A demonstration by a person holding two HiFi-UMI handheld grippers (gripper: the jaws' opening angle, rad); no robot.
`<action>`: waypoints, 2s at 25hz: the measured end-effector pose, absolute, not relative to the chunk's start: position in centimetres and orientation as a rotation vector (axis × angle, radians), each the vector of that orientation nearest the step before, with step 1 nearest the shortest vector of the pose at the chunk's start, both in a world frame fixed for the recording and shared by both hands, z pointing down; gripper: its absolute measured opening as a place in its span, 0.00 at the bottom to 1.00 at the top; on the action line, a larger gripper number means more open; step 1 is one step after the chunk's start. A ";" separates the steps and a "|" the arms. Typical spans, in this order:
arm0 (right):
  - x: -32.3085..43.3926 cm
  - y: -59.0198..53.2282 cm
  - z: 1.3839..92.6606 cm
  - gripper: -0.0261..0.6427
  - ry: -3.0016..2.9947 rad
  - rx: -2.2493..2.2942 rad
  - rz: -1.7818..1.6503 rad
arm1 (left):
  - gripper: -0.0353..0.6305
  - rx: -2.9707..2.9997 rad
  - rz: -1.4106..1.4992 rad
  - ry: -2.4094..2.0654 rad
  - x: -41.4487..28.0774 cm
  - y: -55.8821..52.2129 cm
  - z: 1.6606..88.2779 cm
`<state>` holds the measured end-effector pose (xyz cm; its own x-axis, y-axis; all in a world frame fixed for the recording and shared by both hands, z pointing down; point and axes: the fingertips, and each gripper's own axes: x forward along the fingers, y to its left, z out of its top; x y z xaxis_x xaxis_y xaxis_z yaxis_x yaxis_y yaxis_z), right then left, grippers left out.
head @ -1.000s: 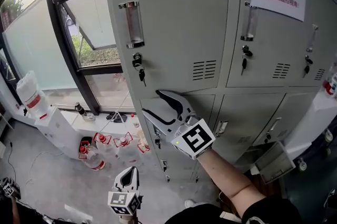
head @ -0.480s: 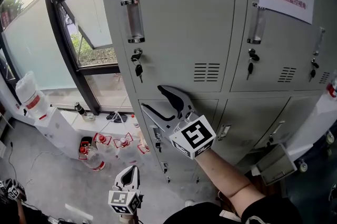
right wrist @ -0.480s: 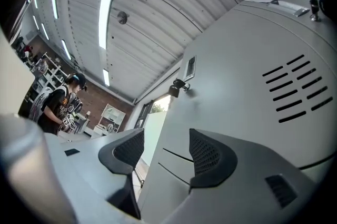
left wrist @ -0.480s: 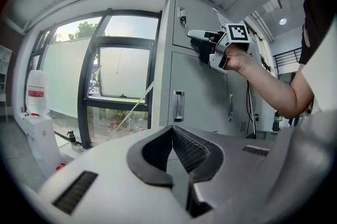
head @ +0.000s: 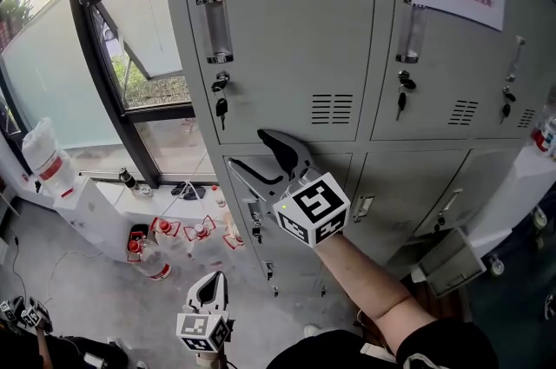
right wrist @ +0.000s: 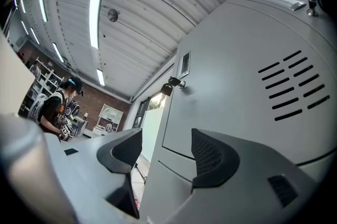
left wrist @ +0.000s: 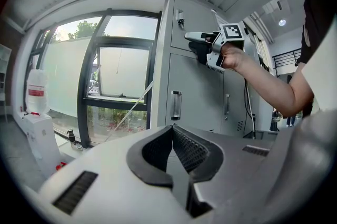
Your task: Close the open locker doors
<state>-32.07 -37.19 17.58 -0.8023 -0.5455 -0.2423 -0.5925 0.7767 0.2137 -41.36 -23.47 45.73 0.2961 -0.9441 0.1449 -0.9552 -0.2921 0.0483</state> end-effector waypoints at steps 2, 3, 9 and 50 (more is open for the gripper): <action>-31.7 -36.5 17.9 0.48 2.807 -0.886 0.407 | 0.08 2.432 0.129 -1.786 -41.2 -22.9 45.6; -31.5 -36.1 18.3 0.48 2.813 -0.878 0.400 | 0.08 2.438 0.128 -1.782 -41.1 -22.6 45.5; -28.4 -32.8 20.8 0.44 2.816 -0.914 0.352 | 0.08 2.497 0.145 -1.713 -39.1 -20.4 45.6; 12.3 -15.0 42.0 0.10 2.602 -1.817 -0.115 | 0.08 2.869 0.274 -0.789 -1.4 -16.7 50.4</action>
